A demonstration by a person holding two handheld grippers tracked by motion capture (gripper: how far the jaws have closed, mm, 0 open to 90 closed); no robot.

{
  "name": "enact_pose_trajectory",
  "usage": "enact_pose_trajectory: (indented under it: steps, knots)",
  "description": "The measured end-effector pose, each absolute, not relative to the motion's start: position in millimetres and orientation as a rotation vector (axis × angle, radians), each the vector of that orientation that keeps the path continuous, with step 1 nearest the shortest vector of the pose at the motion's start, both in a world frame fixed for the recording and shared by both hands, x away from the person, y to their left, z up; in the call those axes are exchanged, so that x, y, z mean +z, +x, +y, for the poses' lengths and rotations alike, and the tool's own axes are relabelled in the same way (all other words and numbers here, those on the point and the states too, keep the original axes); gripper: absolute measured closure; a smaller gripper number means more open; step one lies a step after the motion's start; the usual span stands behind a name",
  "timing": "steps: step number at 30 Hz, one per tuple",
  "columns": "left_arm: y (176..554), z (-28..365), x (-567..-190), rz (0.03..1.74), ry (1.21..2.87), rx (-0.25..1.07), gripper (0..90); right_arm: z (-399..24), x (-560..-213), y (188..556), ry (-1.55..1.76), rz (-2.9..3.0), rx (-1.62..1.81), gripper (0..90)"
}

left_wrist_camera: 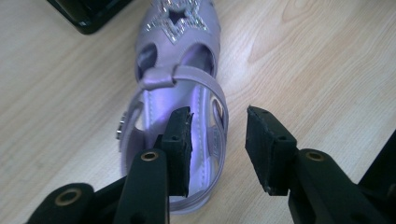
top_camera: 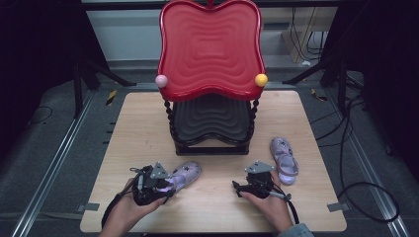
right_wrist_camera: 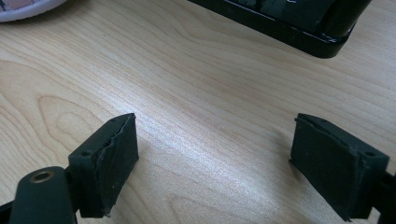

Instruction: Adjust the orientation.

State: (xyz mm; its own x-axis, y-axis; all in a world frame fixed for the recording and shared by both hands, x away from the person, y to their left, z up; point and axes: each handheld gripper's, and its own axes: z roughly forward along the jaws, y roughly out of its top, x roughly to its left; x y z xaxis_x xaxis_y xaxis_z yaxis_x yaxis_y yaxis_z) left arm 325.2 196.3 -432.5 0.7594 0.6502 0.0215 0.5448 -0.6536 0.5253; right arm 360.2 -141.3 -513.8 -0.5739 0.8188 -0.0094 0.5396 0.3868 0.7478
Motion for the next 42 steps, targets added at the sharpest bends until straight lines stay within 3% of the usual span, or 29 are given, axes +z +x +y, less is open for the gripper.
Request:
enact_pose_trajectory:
  steps: [10, 18, 23, 42]
  knots:
    - [330, 188, -453, 0.909, 2.547, 0.262, 68.1, -141, -514, 360, 1.177, 2.273, 1.015, 14.9]
    - [334, 186, -457, 0.908, 2.576, 0.251, 82.7, -141, -514, 360, 1.179, 2.273, 1.015, 15.0]
    - [338, 190, -455, 0.911, 2.580, 0.207, 86.1, -141, -514, 360, 1.178, 2.273, 1.015, 15.0]
    - [351, 202, -426, 0.904, 2.263, -0.137, 86.6, -141, -514, 360, 1.178, 2.273, 1.016, 14.9]
